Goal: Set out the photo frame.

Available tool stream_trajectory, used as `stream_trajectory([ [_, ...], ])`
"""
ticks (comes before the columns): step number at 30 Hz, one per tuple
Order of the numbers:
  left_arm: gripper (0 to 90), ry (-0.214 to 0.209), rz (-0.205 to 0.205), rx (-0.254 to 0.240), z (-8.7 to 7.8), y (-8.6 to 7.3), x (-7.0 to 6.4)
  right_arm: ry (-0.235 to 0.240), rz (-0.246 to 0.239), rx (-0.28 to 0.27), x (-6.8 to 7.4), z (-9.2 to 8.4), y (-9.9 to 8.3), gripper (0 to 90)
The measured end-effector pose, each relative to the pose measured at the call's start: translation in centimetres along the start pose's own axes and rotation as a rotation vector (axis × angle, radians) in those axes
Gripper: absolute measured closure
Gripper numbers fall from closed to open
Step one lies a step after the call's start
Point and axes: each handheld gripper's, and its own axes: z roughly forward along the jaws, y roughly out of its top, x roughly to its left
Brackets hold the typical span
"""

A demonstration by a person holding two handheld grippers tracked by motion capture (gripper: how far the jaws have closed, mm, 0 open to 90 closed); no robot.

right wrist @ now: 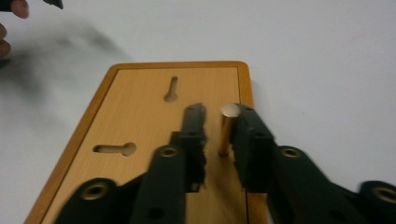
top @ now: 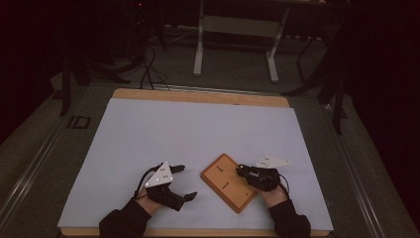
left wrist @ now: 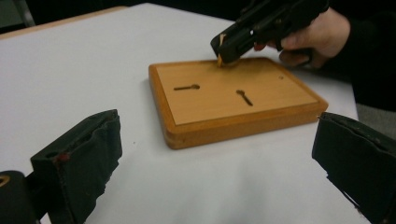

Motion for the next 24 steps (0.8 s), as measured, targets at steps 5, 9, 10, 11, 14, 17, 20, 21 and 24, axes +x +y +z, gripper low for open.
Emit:
stream_trajectory([
  [5, 2.2, 0.010, -0.005, 0.017, 0.4, -0.2, -0.1, -0.006, 0.010, -0.012, -0.1, -0.3, 0.1, 81.2],
  [9, 2.2, 0.008, -0.007, 0.020, 0.7, -0.2, -0.2, -0.018, -0.004, 0.004, 0.1, -0.1, -0.1, 82.4],
  [10, 2.2, 0.007, -0.007, 0.018, 0.7, -0.2, -0.3, -0.018, -0.004, 0.004, 0.1, -0.1, -0.1, 82.4],
  [11, 2.2, 0.004, -0.008, 0.018, 0.8, -0.2, -0.3, -0.023, -0.006, 0.005, 0.1, 0.0, -0.2, 83.0],
  [14, 2.2, -0.003, -0.016, 0.019, 0.9, -0.3, -0.3, -0.030, -0.005, 0.001, 0.1, 0.0, -0.3, 83.6],
  [17, 2.2, -0.002, -0.010, 0.022, 1.1, -0.4, -0.5, -0.038, -0.003, 0.000, 0.1, 0.0, -0.3, 83.8],
  [20, 2.3, -0.004, 0.002, 0.033, 1.1, -0.4, -0.6, -0.046, 0.008, -0.002, 0.2, -0.1, -0.4, 83.8],
  [21, 2.5, -0.004, -0.004, 0.034, 1.1, -0.4, -0.5, -0.059, 0.024, -0.007, 0.5, -0.1, -0.4, 83.4],
  [24, 3.1, 0.000, -0.004, 0.032, 1.0, -0.4, -0.5, -0.079, 0.018, 0.000, 0.8, -0.1, -0.5, 83.3],
])
